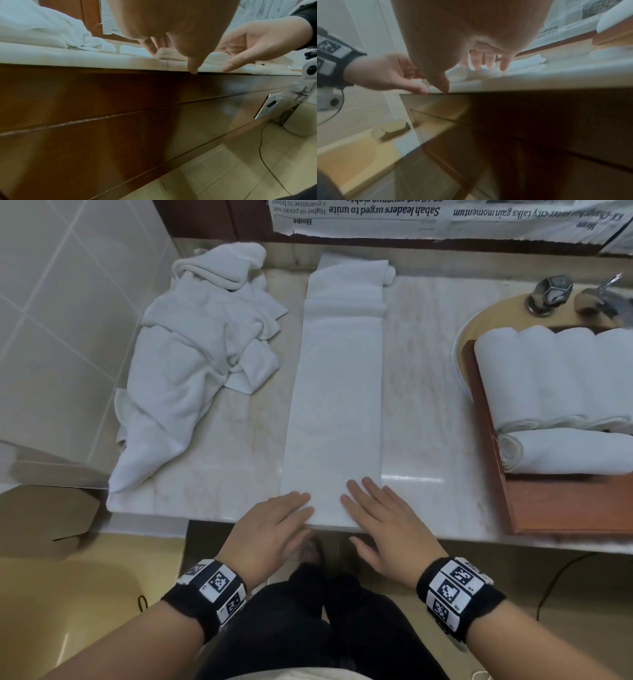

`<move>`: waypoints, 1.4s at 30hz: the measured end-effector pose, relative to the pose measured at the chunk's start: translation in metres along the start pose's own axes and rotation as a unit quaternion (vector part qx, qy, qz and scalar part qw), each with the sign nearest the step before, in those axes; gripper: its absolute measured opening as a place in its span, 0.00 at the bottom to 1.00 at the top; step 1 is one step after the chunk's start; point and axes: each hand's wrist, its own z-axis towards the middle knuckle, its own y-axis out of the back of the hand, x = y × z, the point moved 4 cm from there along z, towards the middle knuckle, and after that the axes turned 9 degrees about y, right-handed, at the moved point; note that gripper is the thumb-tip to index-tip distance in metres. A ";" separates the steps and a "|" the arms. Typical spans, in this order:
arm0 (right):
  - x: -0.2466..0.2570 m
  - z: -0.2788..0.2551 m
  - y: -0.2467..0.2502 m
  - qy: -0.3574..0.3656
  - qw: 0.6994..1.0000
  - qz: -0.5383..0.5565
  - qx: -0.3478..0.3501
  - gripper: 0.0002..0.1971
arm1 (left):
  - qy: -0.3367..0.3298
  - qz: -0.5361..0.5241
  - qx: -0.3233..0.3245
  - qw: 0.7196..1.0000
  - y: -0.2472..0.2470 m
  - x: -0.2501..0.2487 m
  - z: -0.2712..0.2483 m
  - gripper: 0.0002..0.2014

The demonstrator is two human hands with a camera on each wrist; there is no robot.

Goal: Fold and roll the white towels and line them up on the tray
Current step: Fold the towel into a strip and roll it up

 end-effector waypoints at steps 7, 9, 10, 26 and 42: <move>-0.005 -0.014 -0.019 0.045 0.998 -0.028 -0.039 0.25 | -0.055 -0.007 -0.022 0.998 0.007 0.008 -0.004 0.14; -0.006 -0.015 -0.016 0.041 0.997 -0.025 -0.054 0.24 | -0.054 -0.016 -0.019 0.998 0.011 0.011 -0.001 0.12; -0.008 -0.016 -0.013 0.035 0.997 -0.023 -0.062 0.23 | -0.058 -0.018 -0.016 0.998 0.013 0.012 0.001 0.12; -0.035 -0.017 0.034 -0.197 0.941 0.277 -0.011 0.12 | 0.203 -0.025 0.186 0.961 0.047 0.032 0.054 0.11; 0.000 0.022 0.025 -0.054 0.992 0.108 -0.021 0.12 | 0.228 -0.090 0.161 0.956 0.048 0.025 0.043 0.09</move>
